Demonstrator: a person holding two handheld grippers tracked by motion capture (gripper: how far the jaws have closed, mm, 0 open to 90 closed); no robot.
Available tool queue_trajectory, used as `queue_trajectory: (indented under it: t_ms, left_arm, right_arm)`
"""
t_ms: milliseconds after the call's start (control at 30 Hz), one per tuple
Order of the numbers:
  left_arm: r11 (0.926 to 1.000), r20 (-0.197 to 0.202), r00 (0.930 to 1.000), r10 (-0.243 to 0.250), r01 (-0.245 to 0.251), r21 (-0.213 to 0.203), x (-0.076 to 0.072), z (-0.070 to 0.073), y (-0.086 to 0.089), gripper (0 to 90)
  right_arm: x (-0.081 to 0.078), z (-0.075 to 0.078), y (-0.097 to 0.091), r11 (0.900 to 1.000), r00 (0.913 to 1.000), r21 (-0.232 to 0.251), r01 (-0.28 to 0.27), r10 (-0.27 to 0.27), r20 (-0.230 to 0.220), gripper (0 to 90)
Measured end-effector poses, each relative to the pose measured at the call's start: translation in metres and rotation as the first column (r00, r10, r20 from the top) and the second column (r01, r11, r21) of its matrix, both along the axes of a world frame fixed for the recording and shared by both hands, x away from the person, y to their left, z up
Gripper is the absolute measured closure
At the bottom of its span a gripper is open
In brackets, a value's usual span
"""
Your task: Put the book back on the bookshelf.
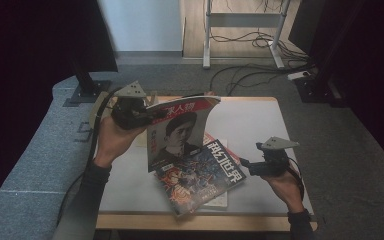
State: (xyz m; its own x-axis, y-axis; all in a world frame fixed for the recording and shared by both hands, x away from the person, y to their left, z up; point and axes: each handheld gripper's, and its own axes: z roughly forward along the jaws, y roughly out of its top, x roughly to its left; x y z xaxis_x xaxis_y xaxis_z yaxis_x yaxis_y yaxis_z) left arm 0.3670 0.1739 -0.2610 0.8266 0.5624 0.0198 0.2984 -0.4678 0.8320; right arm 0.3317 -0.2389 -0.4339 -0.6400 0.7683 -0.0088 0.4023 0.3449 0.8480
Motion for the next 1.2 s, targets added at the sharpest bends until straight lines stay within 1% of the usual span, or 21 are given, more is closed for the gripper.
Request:
queue_trajectory:
  t_ms: [100, 200, 267, 467, 600, 667, 767, 900, 1033, 1200]
  left_arm:
    - [1.0, 0.0, 1.0, 0.009, -0.009, 0.0, -0.001, 0.002, 0.004, 86.9]
    - [0.9998, -0.001, 0.9998, 0.019, -0.019, 0.0, -0.002, 0.004, 0.009, 86.9]
    - [0.9996, -0.003, 0.9996, 0.027, -0.027, -0.002, -0.003, 0.005, 0.012, 86.9]
    - [0.9984, -0.006, 0.9984, 0.055, -0.056, -0.014, -0.006, 0.01, 0.023, 86.8]
    - [0.9966, -0.004, 0.9969, 0.078, -0.079, -0.025, -0.009, 0.013, 0.033, 86.9]
    - [0.9956, -0.003, 0.996, 0.089, -0.089, -0.029, -0.01, 0.015, 0.038, 86.8]
    - [0.9938, -0.001, 0.9943, 0.106, -0.106, -0.031, -0.012, 0.018, 0.046, 86.9]
    - [0.9899, 0.004, 0.9905, 0.138, -0.137, -0.034, -0.016, 0.021, 0.058, 86.8]
    - [0.9848, 0.008, 0.9853, 0.171, -0.17, -0.034, -0.019, 0.022, 0.072, 86.9]
    - [0.9762, 0.002, 0.9769, 0.214, -0.214, -0.037, -0.022, 0.022, 0.089, 86.9]
  right_arm:
    - [-0.003, -0.006, -0.003, 0.9999, 0.9999, -0.006, 0.016, -0.016, -0.002, 13.3]
    - [-0.004, -0.013, -0.005, 0.9993, 0.9995, -0.024, 0.029, -0.029, -0.01, 13.0]
    - [-0.005, -0.017, -0.007, 0.999, 0.999, -0.026, 0.037, -0.037, -0.023, 12.8]
    - [-0.008, -0.029, -0.015, 0.9966, 0.9971, -0.045, 0.07, -0.071, -0.025, 10.6]
    - [-0.01, -0.037, -0.019, 0.9945, 0.9957, -0.057, 0.087, -0.089, -0.028, 9.2]
    - [-0.011, -0.042, -0.021, 0.9925, 0.9944, -0.071, 0.099, -0.101, -0.031, 8.8]
    - [-0.012, -0.049, -0.024, 0.991, 0.9927, -0.075, 0.11, -0.114, -0.04, 8.7]
    - [-0.015, -0.057, -0.027, 0.9893, 0.9904, -0.074, 0.126, -0.129, -0.049, 8.7]
    - [-0.015, -0.066, -0.028, 0.9874, 0.9886, -0.085, 0.134, -0.139, -0.058, 8.7]
    - [-0.016, -0.075, -0.026, 0.9852, 0.9865, -0.103, 0.138, -0.146, -0.075, 8.8]
